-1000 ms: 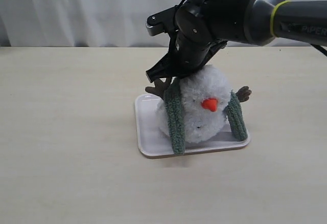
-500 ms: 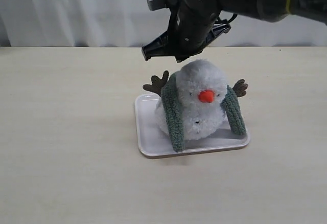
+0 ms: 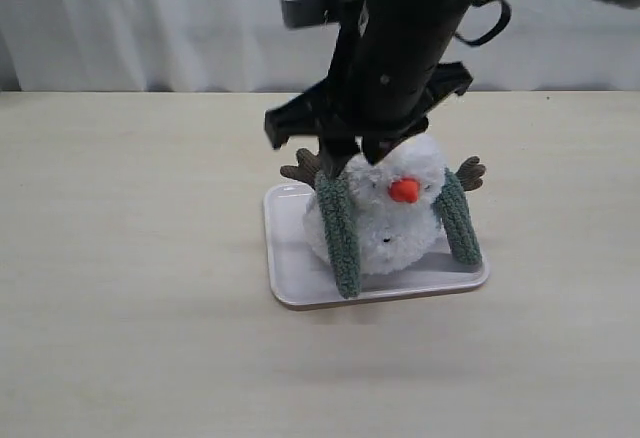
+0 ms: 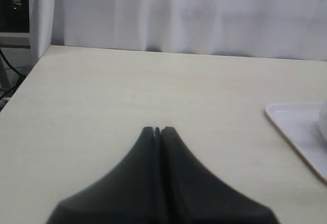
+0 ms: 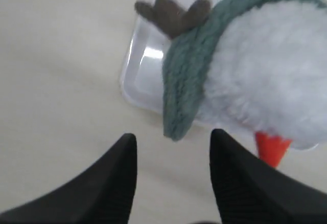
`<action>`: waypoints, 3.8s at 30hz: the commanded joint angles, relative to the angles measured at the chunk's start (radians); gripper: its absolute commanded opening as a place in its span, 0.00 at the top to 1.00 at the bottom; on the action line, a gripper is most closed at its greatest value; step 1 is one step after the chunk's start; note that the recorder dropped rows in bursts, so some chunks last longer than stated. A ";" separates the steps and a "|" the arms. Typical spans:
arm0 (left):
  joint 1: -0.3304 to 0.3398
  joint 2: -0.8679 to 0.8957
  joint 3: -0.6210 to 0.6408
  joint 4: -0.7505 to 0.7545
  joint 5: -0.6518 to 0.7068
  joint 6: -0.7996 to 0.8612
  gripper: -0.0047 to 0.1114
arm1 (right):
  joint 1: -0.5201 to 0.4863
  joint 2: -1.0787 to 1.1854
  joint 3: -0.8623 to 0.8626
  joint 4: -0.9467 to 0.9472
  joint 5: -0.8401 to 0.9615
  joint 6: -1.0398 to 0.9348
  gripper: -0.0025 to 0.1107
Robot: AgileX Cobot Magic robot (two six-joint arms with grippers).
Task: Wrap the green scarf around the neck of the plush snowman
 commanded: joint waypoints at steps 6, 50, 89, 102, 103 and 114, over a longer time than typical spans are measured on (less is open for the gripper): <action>-0.008 -0.003 0.003 -0.002 -0.005 0.000 0.96 | 0.187 -0.008 0.277 -0.268 -0.156 0.365 0.46; -0.008 -0.003 0.003 -0.002 -0.005 0.000 0.96 | 0.194 0.105 0.524 -0.746 -0.179 0.643 0.94; -0.008 -0.003 0.003 -0.002 -0.005 0.000 0.96 | 0.194 -0.015 0.641 -0.536 -0.116 0.327 0.60; -0.008 -0.003 0.003 -0.002 -0.005 0.000 0.96 | 0.194 -0.271 0.639 -0.479 -0.618 0.328 0.94; -0.008 -0.003 0.003 -0.002 -0.005 0.000 0.96 | 0.194 -0.273 0.628 -0.479 -0.669 0.332 0.94; -0.008 -0.003 0.003 -0.002 -0.005 0.000 0.96 | 0.168 -0.078 0.333 -0.641 -0.392 0.513 0.94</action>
